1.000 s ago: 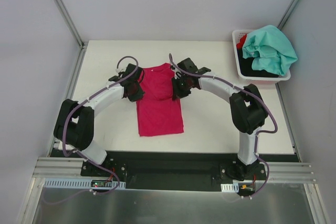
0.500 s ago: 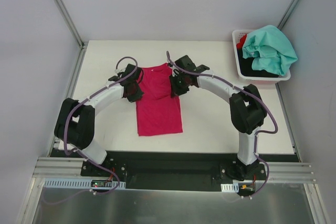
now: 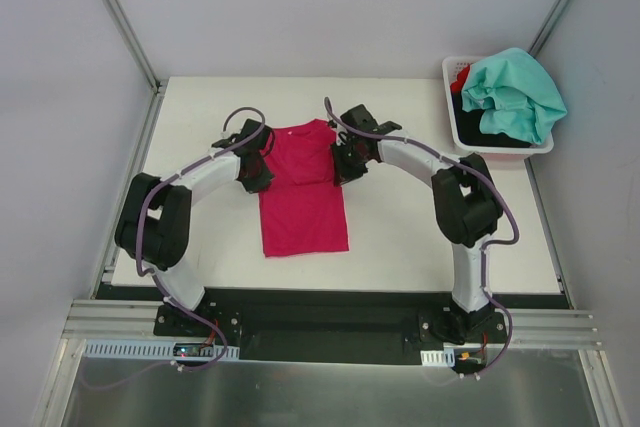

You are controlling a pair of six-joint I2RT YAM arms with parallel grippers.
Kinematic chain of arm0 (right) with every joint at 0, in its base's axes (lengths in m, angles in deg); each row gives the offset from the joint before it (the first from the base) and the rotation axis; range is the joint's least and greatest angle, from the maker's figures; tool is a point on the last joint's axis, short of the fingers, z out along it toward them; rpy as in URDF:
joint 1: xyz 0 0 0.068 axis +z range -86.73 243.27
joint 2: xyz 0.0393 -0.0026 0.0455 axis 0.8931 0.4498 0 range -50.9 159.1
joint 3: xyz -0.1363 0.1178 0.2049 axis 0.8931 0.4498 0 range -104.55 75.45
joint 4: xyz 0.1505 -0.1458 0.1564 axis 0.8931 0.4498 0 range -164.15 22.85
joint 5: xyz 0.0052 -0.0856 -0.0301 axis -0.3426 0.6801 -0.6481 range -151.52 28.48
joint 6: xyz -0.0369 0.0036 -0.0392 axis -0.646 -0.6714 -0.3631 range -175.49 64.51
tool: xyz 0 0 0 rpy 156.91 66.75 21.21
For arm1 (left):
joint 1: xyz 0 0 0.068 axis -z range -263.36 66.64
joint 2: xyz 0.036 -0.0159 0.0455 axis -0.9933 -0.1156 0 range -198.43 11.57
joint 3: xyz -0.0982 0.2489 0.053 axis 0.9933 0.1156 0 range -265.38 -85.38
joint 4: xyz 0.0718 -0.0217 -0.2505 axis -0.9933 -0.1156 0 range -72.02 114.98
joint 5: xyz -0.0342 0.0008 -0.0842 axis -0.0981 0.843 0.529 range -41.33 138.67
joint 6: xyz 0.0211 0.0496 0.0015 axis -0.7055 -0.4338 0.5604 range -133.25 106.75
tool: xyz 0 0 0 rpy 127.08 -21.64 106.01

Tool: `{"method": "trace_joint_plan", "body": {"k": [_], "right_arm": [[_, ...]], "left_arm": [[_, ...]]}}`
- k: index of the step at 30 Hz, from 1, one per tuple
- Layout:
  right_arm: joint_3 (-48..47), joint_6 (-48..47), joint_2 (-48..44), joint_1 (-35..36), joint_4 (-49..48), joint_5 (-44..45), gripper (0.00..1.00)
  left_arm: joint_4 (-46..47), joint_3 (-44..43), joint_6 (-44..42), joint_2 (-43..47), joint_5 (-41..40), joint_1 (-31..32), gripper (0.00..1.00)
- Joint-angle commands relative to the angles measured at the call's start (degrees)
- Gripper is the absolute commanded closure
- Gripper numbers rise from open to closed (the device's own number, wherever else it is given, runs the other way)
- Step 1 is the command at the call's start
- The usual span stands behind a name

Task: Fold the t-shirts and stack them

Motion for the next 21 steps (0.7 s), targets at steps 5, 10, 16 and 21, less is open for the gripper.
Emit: {"method": "trace_joint_plan", "body": {"k": [5,10,16,21], "right_arm": [[-3.6,-1.3,1.6,-0.6,0.6,-0.9,0.91],[-5.6,-1.4,3.2,-0.6,1.1,-1.6,0.9],[-6.7,-1.6,4.1,-0.7,1.4,-1.8,0.89],[-6.7,-2.0,4.5,-0.6,1.2,-1.0,0.89]], "left_arm": [[-0.8,-2.4,-1.4,-1.8,-1.1,-1.4,1.0],[-0.5,-2.2,-1.5,-2.1,-1.1,-1.6,1.0],[-0.2,-1.8,-1.7,-2.3,-1.0,-2.1,1.0],[0.0,-2.1,-1.8,-3.0,-1.1,-2.3,1.0]]}}
